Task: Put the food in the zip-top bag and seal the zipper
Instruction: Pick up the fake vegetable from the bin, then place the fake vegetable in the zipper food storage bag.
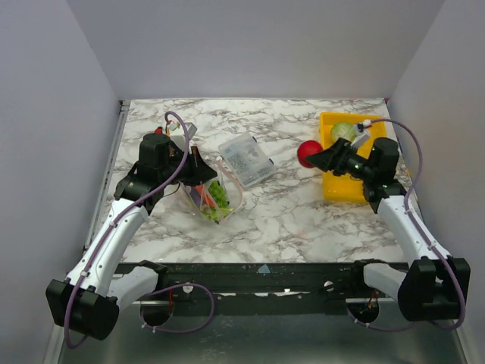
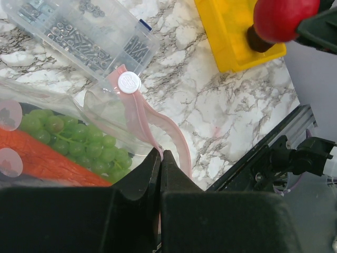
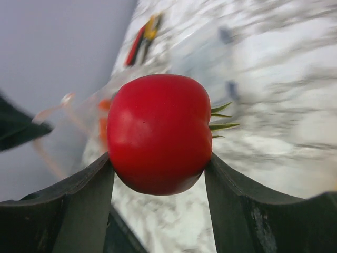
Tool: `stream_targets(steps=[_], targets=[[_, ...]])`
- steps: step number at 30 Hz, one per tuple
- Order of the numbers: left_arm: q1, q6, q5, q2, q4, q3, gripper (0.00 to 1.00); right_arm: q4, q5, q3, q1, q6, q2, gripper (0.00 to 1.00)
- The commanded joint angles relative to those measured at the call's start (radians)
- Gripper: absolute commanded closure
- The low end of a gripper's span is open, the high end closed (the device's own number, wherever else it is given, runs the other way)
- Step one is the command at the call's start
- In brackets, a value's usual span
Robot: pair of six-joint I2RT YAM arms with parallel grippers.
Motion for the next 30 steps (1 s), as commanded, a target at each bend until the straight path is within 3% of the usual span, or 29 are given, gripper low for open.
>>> stream_targets(steps=[1, 8, 17, 23, 27, 30], targets=[[0.009, 0.000, 0.021, -0.002, 0.016, 0.014, 1.00, -0.029, -0.154, 0.111, 0.281, -0.076, 0.019, 0.81], [0.014, 0.002, 0.020, -0.004, 0.019, 0.012, 1.00, -0.025, -0.033, 0.251, 0.663, -0.096, 0.154, 0.80], [0.016, 0.000, 0.030, -0.024, 0.029, 0.008, 1.00, 0.095, 0.088, 0.297, 0.793, -0.006, 0.333, 0.75], [0.016, -0.001, 0.037, -0.036, 0.034, 0.007, 1.00, 0.043, 0.347, 0.333, 0.864, 0.005, 0.413, 0.70], [0.017, -0.003, 0.054, -0.049, 0.050, 0.001, 1.00, 0.084, 0.420, 0.337, 0.867, 0.038, 0.447, 0.60], [0.017, -0.007, 0.065, -0.052, 0.055, -0.001, 1.00, 0.109, 0.428, 0.394, 0.883, 0.021, 0.514, 0.46]])
